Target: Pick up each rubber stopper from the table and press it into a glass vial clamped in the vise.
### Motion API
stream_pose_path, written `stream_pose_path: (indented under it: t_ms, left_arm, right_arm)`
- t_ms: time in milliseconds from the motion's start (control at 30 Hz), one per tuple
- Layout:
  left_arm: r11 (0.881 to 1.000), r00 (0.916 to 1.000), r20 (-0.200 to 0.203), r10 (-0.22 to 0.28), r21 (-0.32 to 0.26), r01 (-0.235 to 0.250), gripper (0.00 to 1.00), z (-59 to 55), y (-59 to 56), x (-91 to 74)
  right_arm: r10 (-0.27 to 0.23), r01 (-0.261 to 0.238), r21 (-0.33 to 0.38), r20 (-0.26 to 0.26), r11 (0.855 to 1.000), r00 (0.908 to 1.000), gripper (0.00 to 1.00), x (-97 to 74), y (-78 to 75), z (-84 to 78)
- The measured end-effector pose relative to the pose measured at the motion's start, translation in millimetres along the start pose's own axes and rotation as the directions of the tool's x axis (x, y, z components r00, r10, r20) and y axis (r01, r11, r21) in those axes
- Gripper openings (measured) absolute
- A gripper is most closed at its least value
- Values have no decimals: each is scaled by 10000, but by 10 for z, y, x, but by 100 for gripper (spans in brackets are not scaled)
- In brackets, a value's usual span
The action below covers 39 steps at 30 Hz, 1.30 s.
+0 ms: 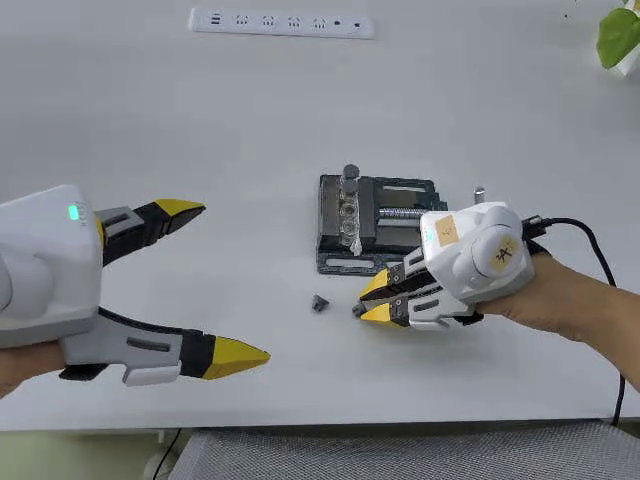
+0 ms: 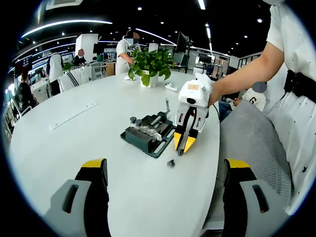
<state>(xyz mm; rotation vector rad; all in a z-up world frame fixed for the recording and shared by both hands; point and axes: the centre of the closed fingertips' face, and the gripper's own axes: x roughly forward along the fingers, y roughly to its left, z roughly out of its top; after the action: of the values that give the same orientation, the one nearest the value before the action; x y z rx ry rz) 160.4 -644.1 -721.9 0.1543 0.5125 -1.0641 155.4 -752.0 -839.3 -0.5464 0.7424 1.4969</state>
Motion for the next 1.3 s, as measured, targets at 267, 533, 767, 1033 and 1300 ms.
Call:
stream_pose_path:
  t_ms: [267, 533, 767, 1033, 1300]
  left_arm:
    - [10000, 10000, 20, -40, 26, 40, 97, 11, -11, 19]
    - [9998, 9998, 109, -147, 96, 146, 94, 73, -60, 58]
    - [9993, 9982, 500, -318, 230, 307, 84, 307, -158, 123]
    - [9967, 9870, 1392, -810, 225, 786, 66, 697, -321, 184]
    - [9879, 9637, 2184, -1535, 567, 1445, 38, 1122, -503, 156]
  right_arm:
    - [-89, 86, 287, 119, 9996, 9999, 7, -9, -4, 0]
    - [-439, 369, 905, 768, 9952, 9961, 6, -132, -21, 86]
    - [-1297, 952, 1430, 2557, 9851, 9580, 6, -552, 10, 534]
    - [-2221, 1628, 1688, 4401, 9721, 8700, 6, -1096, 129, 1057]
    - [-2564, 2091, 1497, 4965, 9664, 8293, 6, -1403, 299, 1400]
